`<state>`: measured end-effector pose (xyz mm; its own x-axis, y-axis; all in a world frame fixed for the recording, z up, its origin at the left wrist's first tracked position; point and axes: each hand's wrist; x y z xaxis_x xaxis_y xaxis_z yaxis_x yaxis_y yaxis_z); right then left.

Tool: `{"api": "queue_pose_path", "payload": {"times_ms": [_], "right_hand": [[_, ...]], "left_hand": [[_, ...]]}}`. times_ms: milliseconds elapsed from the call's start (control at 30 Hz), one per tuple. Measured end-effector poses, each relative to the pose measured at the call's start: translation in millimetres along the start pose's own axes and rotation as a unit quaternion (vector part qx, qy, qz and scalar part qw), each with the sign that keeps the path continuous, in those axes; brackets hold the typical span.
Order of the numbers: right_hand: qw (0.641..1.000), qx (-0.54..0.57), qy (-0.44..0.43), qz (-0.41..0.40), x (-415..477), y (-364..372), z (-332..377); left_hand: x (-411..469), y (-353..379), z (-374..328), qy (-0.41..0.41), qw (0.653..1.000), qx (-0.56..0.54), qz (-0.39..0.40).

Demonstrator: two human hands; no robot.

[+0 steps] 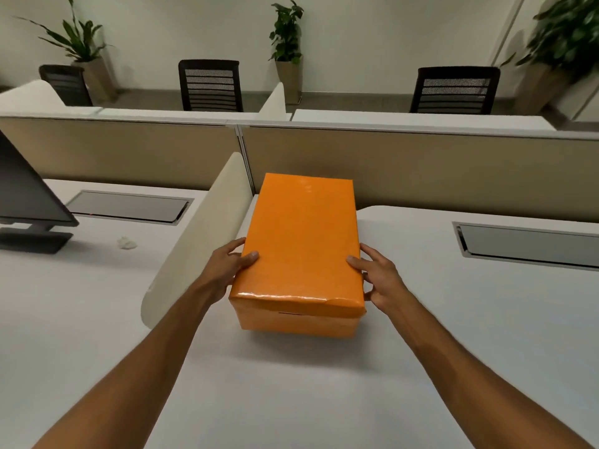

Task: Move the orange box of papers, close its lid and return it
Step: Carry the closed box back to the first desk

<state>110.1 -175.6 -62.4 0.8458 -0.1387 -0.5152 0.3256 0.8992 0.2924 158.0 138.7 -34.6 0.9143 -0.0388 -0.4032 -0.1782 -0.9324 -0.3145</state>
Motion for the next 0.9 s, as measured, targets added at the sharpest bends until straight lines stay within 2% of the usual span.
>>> {"api": "queue_pose_path", "payload": {"times_ms": [267, 600, 767, 900], "right_hand": [[1.000, -0.019, -0.018, -0.005, 43, 38, -4], [0.997, -0.061, -0.045, -0.003, 64, 54, 2], [0.989, -0.131, -0.067, 0.008, 63, 51, 8], [0.982, -0.167, -0.087, -0.016, 63, 51, 9]], "left_hand": [[56, -29, 3, -0.023, 1.000, -0.010, -0.008], [76, -39, -4, -0.010, 1.000, -0.006, 0.003], [73, -38, -8, -0.003, 0.999, 0.034, -0.009], [62, -33, -14, 0.023, 0.992, 0.108, -0.055]]}}
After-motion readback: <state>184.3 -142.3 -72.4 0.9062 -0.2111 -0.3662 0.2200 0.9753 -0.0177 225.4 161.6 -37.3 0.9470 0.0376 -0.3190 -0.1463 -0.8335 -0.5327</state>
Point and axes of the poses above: each hand's wrist, its own x-axis towards the middle knuckle, its own y-axis out of the palm, z = x × y, and after that the axes turned 9 degrees about x, right-handed
